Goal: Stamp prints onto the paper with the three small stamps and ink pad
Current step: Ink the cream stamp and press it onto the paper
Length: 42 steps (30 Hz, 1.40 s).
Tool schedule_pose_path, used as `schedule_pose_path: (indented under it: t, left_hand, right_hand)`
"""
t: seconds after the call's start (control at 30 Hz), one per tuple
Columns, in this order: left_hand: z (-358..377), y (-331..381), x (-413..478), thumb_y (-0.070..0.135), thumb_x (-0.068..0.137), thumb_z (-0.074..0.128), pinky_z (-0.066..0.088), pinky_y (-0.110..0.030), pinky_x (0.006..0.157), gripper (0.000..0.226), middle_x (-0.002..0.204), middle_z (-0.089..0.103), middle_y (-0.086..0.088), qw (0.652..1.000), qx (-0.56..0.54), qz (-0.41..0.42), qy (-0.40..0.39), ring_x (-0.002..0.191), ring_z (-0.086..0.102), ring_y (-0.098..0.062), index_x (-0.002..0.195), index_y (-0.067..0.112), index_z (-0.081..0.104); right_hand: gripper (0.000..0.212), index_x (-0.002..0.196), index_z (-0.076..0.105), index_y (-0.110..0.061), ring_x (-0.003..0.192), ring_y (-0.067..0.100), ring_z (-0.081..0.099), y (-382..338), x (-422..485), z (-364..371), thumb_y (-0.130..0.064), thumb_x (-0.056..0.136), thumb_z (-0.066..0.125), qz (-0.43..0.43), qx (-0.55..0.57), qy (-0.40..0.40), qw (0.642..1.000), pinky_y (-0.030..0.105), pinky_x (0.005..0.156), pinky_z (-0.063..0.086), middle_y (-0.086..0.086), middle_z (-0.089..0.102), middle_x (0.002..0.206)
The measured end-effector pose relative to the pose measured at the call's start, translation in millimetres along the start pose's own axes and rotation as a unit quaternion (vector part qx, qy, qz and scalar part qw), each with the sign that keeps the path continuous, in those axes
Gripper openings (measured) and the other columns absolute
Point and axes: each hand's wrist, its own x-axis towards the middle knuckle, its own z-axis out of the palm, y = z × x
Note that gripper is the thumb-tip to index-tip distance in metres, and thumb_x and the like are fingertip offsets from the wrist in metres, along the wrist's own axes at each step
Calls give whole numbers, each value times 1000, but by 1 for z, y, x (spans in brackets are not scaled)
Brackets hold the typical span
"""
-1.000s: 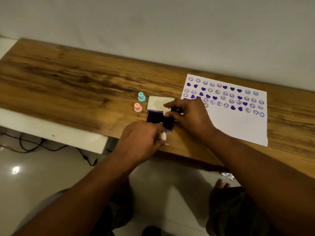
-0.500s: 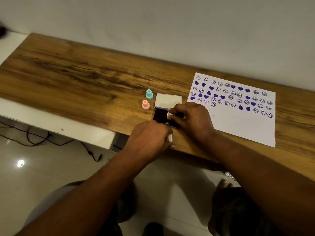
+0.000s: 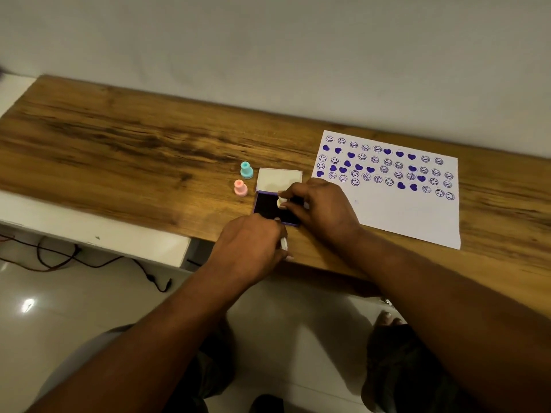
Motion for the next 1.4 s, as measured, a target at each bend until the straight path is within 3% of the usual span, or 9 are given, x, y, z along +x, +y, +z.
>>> schedule_pose_path:
  t: [0.2, 0.4, 0.5, 0.67, 0.77, 0.9, 1.1, 1.4]
  left_hand:
    - [-6, 12, 8, 52, 96, 67, 51, -33, 83, 39, 118, 72, 2, 1000, -13, -6, 7, 106, 65, -17, 130, 33, 65]
    - [0, 38, 17, 56, 95, 65, 54, -35, 87, 43, 131, 71, 7, 993, -71, 69, 67, 114, 67, -17, 133, 37, 64]
    - [5, 58, 28, 56, 95, 66, 53, -36, 94, 45, 155, 54, 8, 987, -74, 124, 65, 134, 58, -16, 135, 36, 65]
    - [10, 85, 46, 56, 98, 62, 48, -42, 106, 46, 167, 35, 6, 984, -88, 151, 30, 153, 33, -13, 139, 36, 63]
    - [11, 94, 56, 54, 99, 62, 42, -42, 112, 47, 169, 31, 5, 984, -98, 147, 0, 156, 28, -14, 141, 32, 62]
    - [13, 96, 61, 54, 99, 62, 37, -40, 116, 46, 169, 30, 2, 984, -107, 139, -25, 157, 26, -15, 138, 29, 64]
    - [18, 94, 60, 55, 98, 62, 41, -41, 114, 43, 168, 35, 2, 985, -102, 137, -31, 155, 31, -17, 132, 28, 66]
    - [21, 93, 58, 54, 98, 63, 41, -36, 113, 43, 164, 42, 0, 983, -106, 150, -19, 152, 37, -17, 130, 27, 67]
  right_hand:
    - [25, 111, 80, -22, 87, 2, 72, 22, 4, -41, -31, 89, 85, 92, 185, 119, 971, 10, 69, 47, -13, 78, 98]
    - [32, 117, 78, -27, 89, 0, 73, 86, -17, -90, -28, 87, 87, 182, 165, 175, 953, 20, 74, 57, -10, 78, 100]
    - [34, 121, 79, -22, 86, 1, 73, 108, -30, -95, -26, 88, 86, 202, 145, 171, 953, 18, 78, 57, -6, 80, 104]
    - [33, 122, 80, -19, 88, 5, 73, 124, -39, -94, -26, 90, 84, 189, 116, 153, 963, 10, 76, 53, -4, 80, 108]
    - [32, 122, 79, -22, 90, 2, 72, 125, -41, -91, -30, 91, 83, 183, 107, 143, 967, 9, 77, 53, -9, 78, 107]
    - [28, 119, 80, -25, 90, 6, 74, 123, -41, -81, -32, 91, 82, 154, 92, 119, 977, 21, 82, 57, -7, 80, 106]
    - [27, 115, 80, -29, 88, -2, 72, 124, -36, -75, -35, 89, 83, 144, 89, 116, 979, 17, 82, 55, -12, 80, 99]
    - [28, 115, 80, -26, 88, -1, 73, 125, -38, -73, -31, 88, 85, 153, 80, 112, 979, 16, 84, 56, -11, 80, 99]
